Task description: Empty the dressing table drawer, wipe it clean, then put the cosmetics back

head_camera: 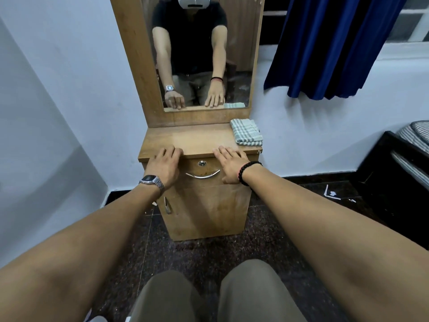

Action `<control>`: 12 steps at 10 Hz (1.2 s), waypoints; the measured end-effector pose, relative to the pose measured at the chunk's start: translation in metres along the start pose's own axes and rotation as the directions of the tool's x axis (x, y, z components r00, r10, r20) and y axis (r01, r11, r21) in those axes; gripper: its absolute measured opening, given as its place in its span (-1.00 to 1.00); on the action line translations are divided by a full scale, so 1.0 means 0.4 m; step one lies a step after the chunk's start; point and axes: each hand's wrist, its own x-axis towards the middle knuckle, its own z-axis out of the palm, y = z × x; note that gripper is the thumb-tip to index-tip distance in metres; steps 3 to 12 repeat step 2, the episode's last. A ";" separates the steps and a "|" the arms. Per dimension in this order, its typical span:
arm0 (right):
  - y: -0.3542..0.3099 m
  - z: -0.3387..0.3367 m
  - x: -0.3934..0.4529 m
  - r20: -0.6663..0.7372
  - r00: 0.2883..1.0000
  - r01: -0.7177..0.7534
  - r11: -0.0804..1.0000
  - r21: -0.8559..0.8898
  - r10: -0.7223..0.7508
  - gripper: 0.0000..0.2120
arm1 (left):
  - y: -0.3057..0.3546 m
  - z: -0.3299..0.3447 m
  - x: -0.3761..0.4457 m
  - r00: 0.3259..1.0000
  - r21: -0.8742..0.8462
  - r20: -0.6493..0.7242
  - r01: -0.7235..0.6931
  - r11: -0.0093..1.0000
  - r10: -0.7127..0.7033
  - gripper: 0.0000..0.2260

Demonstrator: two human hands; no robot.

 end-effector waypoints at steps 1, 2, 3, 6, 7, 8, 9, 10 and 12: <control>0.007 -0.045 -0.067 -0.133 0.991 -0.009 1.000 -0.020 0.006 -0.17 | -0.011 -0.076 -0.031 0.994 0.086 0.097 -0.056 0.995 0.047 -0.54; 0.005 -0.125 -0.130 -0.300 0.954 -0.030 1.000 -0.002 0.028 -0.14 | -0.016 -0.148 -0.055 0.997 0.115 0.033 -0.069 0.991 0.066 -0.44; 0.005 -0.125 -0.130 -0.300 0.954 -0.030 1.000 -0.002 0.028 -0.14 | -0.016 -0.148 -0.055 0.997 0.115 0.033 -0.069 0.991 0.066 -0.44; 0.005 -0.125 -0.130 -0.300 0.954 -0.030 1.000 -0.002 0.028 -0.14 | -0.016 -0.148 -0.055 0.997 0.115 0.033 -0.069 0.991 0.066 -0.44; 0.005 -0.125 -0.130 -0.300 0.954 -0.030 1.000 -0.002 0.028 -0.14 | -0.016 -0.148 -0.055 0.997 0.115 0.033 -0.069 0.991 0.066 -0.44; 0.005 -0.125 -0.130 -0.300 0.954 -0.030 1.000 -0.002 0.028 -0.14 | -0.016 -0.148 -0.055 0.997 0.115 0.033 -0.069 0.991 0.066 -0.44; 0.005 -0.125 -0.130 -0.300 0.954 -0.030 1.000 -0.002 0.028 -0.14 | -0.016 -0.148 -0.055 0.997 0.115 0.033 -0.069 0.991 0.066 -0.44; 0.005 -0.125 -0.130 -0.300 0.954 -0.030 1.000 -0.002 0.028 -0.14 | -0.016 -0.148 -0.055 0.997 0.115 0.033 -0.069 0.991 0.066 -0.44; 0.005 -0.125 -0.130 -0.300 0.954 -0.030 1.000 -0.002 0.028 -0.14 | -0.016 -0.148 -0.055 0.997 0.115 0.033 -0.069 0.991 0.066 -0.44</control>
